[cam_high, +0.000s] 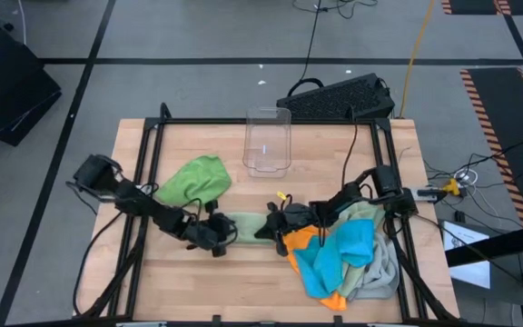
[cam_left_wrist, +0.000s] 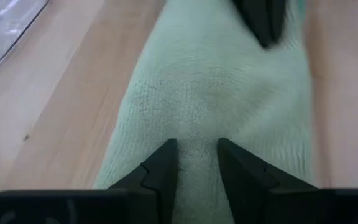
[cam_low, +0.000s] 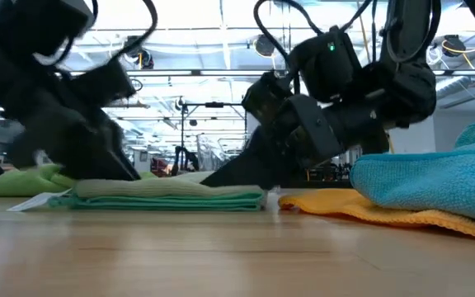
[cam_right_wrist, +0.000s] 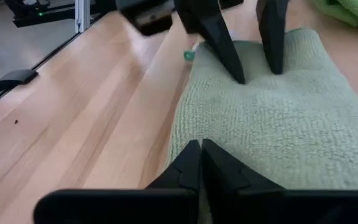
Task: Fold microfiber towels
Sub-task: Fold the left light green towel, then put the folded light green towel into the transparent bin
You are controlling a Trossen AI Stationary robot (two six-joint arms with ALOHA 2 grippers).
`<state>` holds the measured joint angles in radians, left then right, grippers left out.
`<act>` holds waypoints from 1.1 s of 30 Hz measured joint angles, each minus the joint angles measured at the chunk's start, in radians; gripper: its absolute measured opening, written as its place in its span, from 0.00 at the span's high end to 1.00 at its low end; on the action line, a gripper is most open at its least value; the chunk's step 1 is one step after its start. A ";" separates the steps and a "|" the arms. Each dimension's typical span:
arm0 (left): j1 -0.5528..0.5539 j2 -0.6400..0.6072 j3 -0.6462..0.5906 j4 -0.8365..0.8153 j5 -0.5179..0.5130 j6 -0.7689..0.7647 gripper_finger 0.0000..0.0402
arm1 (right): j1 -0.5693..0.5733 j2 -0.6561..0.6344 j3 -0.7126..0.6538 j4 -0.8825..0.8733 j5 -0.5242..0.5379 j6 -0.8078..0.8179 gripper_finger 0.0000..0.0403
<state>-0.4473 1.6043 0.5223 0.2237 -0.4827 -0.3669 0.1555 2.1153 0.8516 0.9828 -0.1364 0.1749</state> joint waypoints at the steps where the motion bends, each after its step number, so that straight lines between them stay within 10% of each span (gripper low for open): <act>1: -0.001 -0.039 -0.002 -0.013 0.007 0.025 0.70 | 0.000 -0.021 -0.001 -0.008 -0.009 -0.008 0.95; 9: 0.079 -0.281 0.000 -0.088 0.030 0.050 0.62 | -0.005 -0.222 -0.009 -0.238 -0.018 -0.117 0.78; 20: 0.328 -0.231 0.004 -0.099 0.501 0.001 0.25 | 0.002 -0.395 -0.112 -0.412 -0.006 -0.216 0.68; 33: 0.455 -0.020 0.027 -0.086 0.706 0.012 0.39 | 0.011 -0.423 -0.293 -0.198 0.063 -0.222 0.68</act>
<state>0.0080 1.5842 0.5495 0.1378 0.2232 -0.3550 0.1669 1.6920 0.5590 0.7845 -0.0734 -0.0475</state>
